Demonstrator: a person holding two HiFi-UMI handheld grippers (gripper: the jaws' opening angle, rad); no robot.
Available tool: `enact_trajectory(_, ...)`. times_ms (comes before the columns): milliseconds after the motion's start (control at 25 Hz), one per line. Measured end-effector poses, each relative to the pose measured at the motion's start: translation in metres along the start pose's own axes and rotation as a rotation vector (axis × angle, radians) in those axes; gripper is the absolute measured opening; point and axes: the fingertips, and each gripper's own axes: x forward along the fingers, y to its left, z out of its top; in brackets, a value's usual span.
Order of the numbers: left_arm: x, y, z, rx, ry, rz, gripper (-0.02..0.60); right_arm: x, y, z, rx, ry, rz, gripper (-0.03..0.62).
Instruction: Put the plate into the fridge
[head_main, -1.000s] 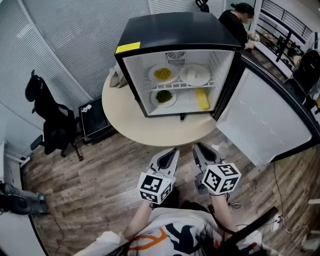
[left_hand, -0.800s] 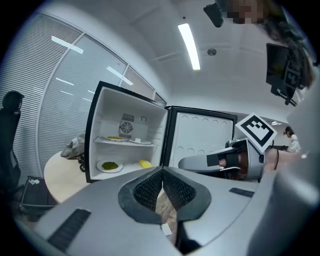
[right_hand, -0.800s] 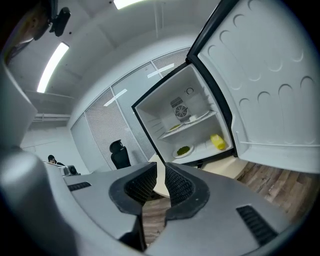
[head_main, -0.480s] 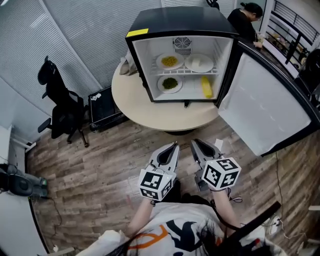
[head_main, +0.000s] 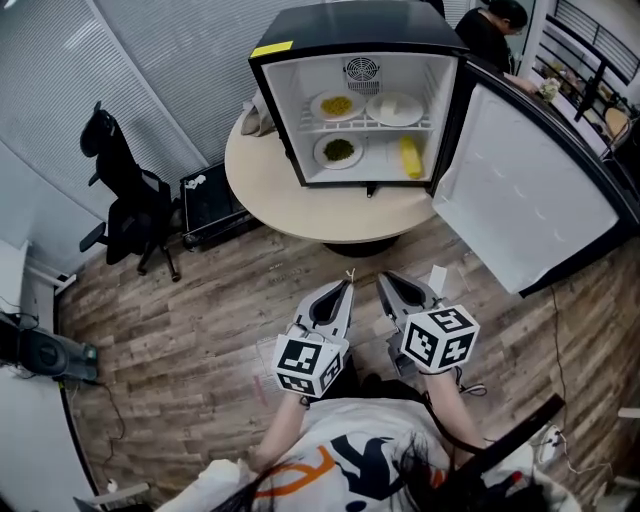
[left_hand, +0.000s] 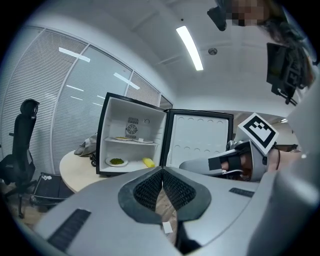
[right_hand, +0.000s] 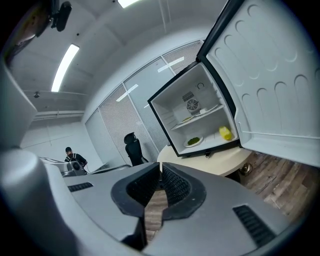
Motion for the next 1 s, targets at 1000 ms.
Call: enact_trajectory(1000,0.012,-0.025,0.003,0.050,0.029,-0.048,0.014,-0.011,-0.008,-0.007,-0.049,0.044,-0.012,0.017)
